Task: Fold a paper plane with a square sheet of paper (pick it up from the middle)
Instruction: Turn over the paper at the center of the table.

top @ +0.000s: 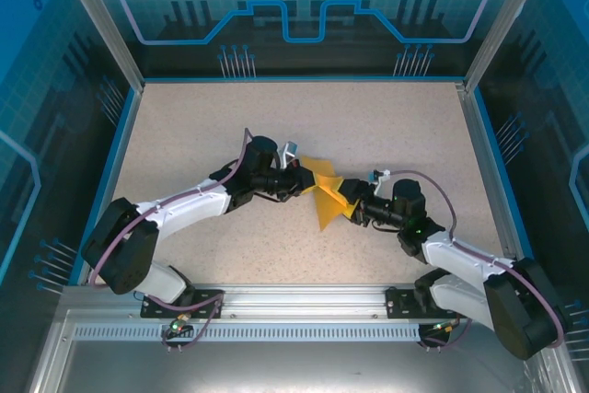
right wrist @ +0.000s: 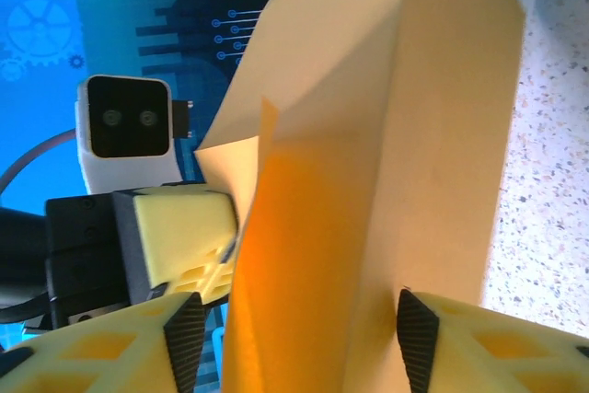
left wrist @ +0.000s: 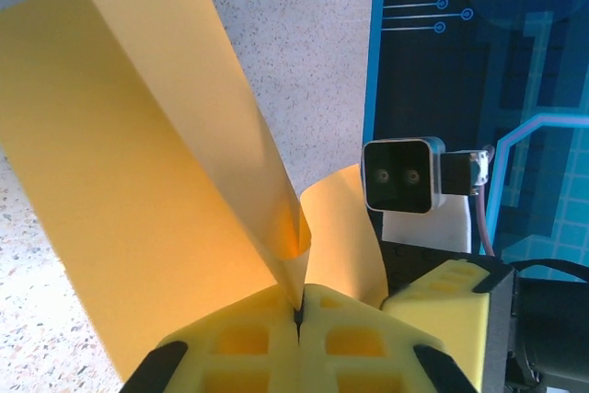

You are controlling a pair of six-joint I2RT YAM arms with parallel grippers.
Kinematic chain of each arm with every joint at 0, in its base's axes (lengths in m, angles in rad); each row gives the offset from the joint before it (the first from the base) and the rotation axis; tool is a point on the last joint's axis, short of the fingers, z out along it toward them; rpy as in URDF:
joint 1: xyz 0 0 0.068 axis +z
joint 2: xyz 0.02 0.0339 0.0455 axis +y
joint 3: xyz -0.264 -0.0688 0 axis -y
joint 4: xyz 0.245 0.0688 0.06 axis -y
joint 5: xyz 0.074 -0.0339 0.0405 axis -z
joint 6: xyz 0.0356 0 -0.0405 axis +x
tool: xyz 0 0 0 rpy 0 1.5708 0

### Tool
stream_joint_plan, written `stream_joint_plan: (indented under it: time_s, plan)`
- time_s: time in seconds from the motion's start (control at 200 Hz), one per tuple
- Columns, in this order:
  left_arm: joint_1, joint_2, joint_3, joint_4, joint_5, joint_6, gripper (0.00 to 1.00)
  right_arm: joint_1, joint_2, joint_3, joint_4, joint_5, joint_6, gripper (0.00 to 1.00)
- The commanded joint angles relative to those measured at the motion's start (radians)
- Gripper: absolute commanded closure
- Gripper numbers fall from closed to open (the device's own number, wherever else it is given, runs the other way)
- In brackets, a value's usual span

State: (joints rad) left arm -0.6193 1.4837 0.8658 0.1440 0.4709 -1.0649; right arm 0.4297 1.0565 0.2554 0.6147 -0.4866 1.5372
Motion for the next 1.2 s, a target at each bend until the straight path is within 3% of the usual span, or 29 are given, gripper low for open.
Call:
stream_joint_plan:
  time_s: [0.0, 0.845, 1.045, 1.195]
  plan:
    - [0.008, -0.024, -0.023, 0.035, 0.037, -0.003, 0.96, -0.023, -0.02, 0.014, 0.023, 0.002, 0.017, 0.45]
    - [0.029, -0.009, -0.065, 0.045, 0.085, 0.036, 0.85, -0.051, -0.055, 0.033, -0.081, -0.009, -0.028, 0.8]
    - [0.028, -0.002, -0.048, 0.022, 0.091, 0.049, 0.79, -0.052, -0.057, 0.051, -0.122, -0.012, -0.061, 0.85]
    - [0.03, -0.001, -0.039, -0.014, 0.088, 0.071, 0.68, -0.058, -0.062, 0.088, -0.216, -0.015, -0.135, 0.9]
